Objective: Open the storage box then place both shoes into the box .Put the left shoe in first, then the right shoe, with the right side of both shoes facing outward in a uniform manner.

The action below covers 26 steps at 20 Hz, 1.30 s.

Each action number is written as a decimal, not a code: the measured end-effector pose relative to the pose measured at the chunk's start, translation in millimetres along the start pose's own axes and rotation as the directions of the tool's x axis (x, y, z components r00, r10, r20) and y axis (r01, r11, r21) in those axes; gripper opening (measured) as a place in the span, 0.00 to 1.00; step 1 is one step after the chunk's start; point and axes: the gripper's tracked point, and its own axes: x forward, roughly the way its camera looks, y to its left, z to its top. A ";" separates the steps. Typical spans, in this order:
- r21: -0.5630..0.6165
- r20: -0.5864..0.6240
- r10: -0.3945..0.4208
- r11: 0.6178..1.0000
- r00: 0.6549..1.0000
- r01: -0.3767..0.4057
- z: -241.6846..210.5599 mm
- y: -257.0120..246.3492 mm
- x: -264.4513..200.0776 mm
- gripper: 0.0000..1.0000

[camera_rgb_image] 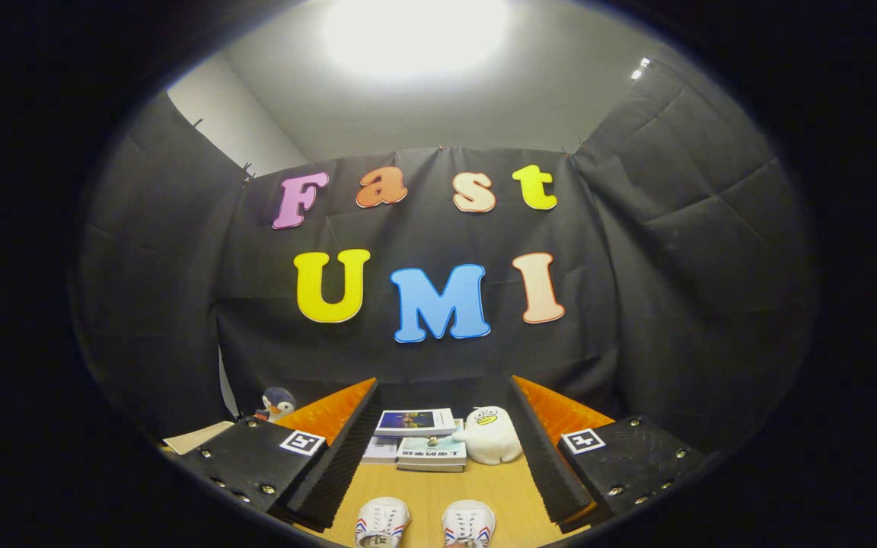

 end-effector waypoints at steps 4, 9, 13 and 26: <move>0.046 -0.035 0.046 0.998 0.998 -0.045 -14.9 19.1 1.3 0.97; 0.129 -0.115 0.124 0.986 0.986 -0.108 -42.7 49.0 1.9 0.98; 0.201 -0.184 0.171 0.970 0.968 -0.134 -67.6 69.9 1.7 0.98; 0.435 -0.444 0.376 0.884 0.813 -0.171 -176.1 162.3 -21.9 0.99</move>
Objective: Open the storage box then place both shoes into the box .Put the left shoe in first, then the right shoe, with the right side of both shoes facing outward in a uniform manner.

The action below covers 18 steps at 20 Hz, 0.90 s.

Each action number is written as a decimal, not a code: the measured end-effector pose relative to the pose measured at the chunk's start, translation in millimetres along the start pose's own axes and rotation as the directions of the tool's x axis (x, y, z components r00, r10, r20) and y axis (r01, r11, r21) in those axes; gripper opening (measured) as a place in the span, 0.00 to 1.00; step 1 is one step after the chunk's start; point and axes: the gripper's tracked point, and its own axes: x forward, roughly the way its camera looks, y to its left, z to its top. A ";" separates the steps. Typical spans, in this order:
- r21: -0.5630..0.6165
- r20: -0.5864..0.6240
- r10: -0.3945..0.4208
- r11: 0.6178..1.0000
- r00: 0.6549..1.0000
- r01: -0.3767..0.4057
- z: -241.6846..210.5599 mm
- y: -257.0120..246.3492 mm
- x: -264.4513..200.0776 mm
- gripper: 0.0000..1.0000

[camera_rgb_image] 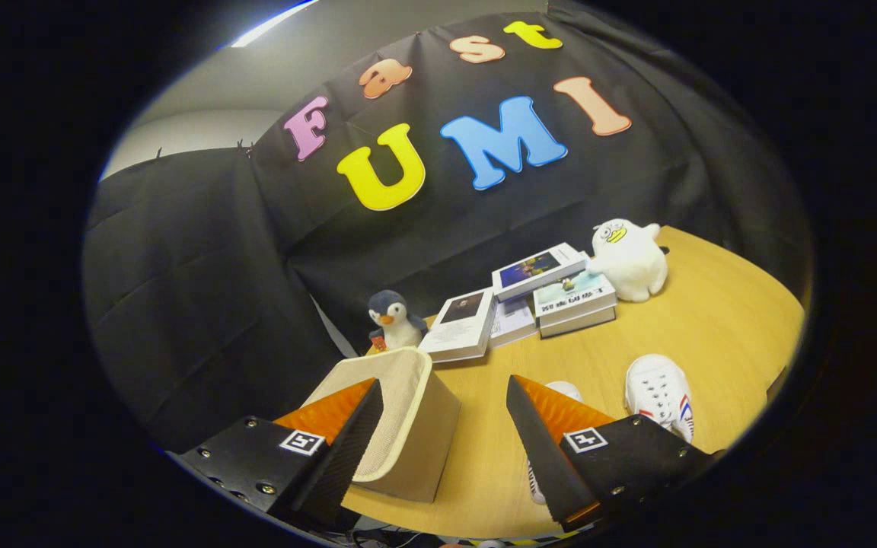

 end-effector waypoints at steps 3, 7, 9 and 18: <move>0.049 -0.071 0.024 0.999 0.997 -0.020 -23.9 5.9 11.4 0.98; 0.166 -0.149 0.076 0.985 0.986 -0.051 -54.7 15.9 22.6 0.99; 0.230 -0.176 0.100 0.972 0.979 -0.058 -64.5 20.5 25.3 0.99; 0.501 -0.285 0.282 0.858 0.916 -0.108 -104.5 59.6 37.7 0.99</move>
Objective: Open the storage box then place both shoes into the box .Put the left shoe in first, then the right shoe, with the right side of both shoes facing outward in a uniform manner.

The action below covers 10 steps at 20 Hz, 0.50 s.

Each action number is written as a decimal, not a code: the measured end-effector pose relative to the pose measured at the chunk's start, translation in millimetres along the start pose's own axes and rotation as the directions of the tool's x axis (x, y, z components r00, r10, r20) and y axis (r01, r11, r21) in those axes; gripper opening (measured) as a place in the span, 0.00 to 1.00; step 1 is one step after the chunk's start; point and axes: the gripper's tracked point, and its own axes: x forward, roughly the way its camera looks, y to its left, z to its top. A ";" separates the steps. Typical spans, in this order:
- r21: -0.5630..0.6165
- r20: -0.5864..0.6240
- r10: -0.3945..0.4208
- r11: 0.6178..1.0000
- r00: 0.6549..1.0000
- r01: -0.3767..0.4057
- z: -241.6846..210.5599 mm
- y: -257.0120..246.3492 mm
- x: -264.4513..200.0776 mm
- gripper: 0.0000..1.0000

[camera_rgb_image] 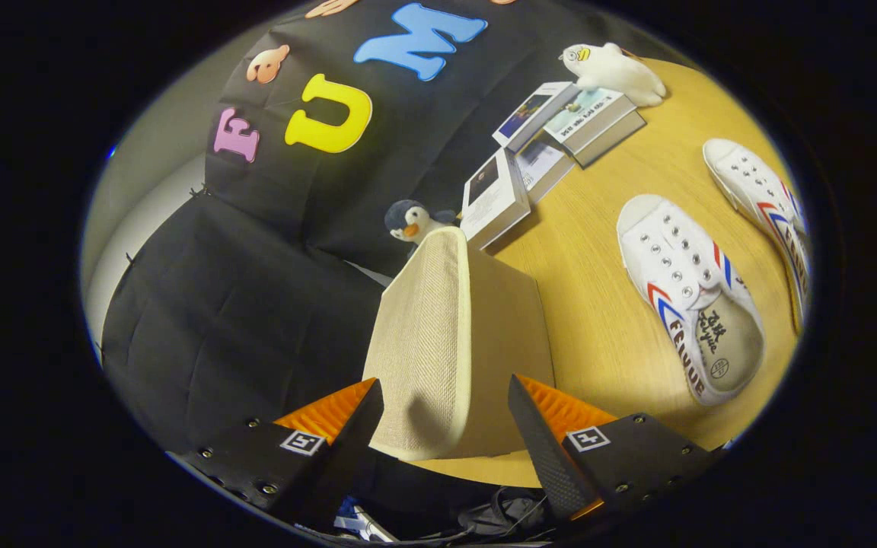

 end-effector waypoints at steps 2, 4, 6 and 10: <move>0.018 -0.038 0.012 1.000 0.999 -0.012 -8.4 2.1 3.1 0.99; 0.025 -0.057 0.010 1.000 0.998 -0.009 -12.3 1.6 6.6 0.86; 0.028 -0.082 0.008 1.000 0.997 -0.006 -16.0 3.6 8.4 0.84; 0.044 -0.094 0.013 0.999 0.995 -0.009 -9.4 11.1 0.7 0.36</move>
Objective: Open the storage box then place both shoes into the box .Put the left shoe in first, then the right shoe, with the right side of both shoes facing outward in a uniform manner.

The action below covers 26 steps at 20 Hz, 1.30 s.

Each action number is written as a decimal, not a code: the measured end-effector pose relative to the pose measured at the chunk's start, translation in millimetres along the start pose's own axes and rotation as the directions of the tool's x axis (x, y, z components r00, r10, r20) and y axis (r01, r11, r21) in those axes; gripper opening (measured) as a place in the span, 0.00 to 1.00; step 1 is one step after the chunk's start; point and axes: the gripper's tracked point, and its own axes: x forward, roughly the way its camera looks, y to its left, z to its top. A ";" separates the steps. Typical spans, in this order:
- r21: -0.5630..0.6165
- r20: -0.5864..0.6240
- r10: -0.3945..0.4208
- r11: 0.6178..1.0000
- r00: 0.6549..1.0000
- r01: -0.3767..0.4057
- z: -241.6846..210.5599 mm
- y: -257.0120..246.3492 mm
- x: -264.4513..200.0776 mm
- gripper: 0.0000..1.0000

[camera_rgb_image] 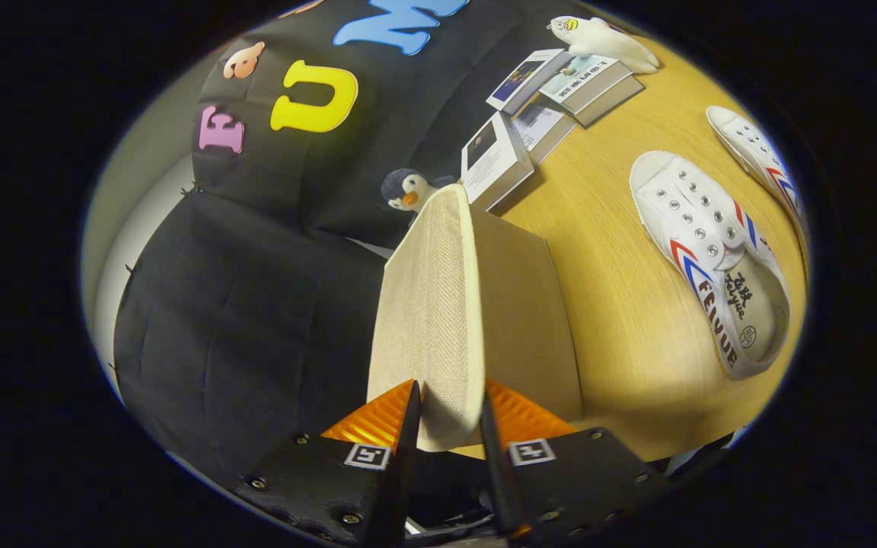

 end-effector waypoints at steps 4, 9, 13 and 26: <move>-0.033 0.025 -0.009 0.999 1.000 0.010 14.5 11.5 -4.5 0.01; -0.133 0.036 0.059 0.990 0.998 -0.054 31.6 72.0 -12.9 0.01; -0.245 0.028 0.086 0.967 0.996 -0.076 32.1 116.5 -9.7 0.01; -0.511 -0.053 0.113 0.851 0.992 -0.124 -19.7 225.9 47.3 0.02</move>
